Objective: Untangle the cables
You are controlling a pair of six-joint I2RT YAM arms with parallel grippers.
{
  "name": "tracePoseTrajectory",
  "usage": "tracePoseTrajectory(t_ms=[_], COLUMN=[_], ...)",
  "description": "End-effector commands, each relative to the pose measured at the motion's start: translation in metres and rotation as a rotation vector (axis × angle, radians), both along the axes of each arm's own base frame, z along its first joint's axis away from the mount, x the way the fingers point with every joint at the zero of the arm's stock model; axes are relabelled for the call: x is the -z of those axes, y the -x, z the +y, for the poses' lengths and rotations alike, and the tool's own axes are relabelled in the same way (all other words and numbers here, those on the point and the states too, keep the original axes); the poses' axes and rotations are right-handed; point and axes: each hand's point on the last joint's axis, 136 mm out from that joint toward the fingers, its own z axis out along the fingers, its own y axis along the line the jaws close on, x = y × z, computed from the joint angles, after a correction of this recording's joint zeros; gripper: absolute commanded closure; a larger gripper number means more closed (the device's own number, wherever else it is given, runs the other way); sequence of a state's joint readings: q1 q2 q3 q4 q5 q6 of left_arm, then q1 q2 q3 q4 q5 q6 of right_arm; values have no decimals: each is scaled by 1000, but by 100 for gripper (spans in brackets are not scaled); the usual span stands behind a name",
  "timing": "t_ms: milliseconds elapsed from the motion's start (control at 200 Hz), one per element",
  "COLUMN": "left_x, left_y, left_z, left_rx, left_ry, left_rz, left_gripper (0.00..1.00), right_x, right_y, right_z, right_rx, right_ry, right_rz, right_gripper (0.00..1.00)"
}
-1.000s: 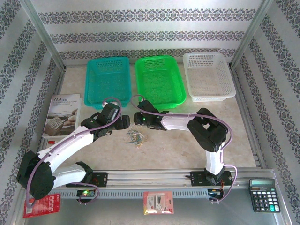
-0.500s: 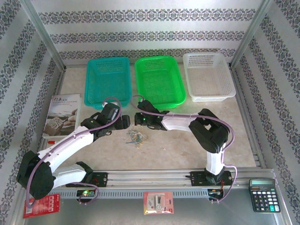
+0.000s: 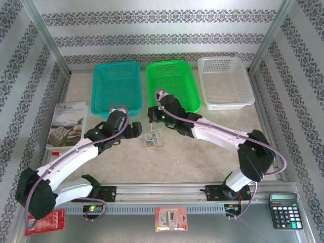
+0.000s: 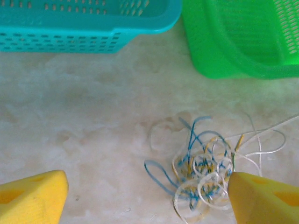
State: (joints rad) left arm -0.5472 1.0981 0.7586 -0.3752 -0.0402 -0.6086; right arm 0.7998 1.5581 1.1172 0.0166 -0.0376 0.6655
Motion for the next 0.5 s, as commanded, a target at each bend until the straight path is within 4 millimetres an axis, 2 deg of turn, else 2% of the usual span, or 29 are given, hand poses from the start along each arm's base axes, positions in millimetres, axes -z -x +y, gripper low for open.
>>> tracePoseTrajectory(t_ms=[0, 110, 300, 495], left_x=[-15, -25, -41, -54], left_y=[-7, -9, -14, -20], left_z=[-9, -19, -36, -50], left_rx=[51, 104, 186, 239], left_ry=[55, 89, 134, 176], left_rz=[-81, -130, -192, -245], left_gripper=[10, 7, 6, 6], right_x=[-34, -55, -76, -82], right_y=[1, 7, 15, 20], right_z=[-12, -18, -27, -35], right_rx=[14, 17, 28, 35], right_ry=[-25, -61, -110, -115], right_rz=[-68, -100, -129, -144], right_gripper=[100, 100, 100, 100])
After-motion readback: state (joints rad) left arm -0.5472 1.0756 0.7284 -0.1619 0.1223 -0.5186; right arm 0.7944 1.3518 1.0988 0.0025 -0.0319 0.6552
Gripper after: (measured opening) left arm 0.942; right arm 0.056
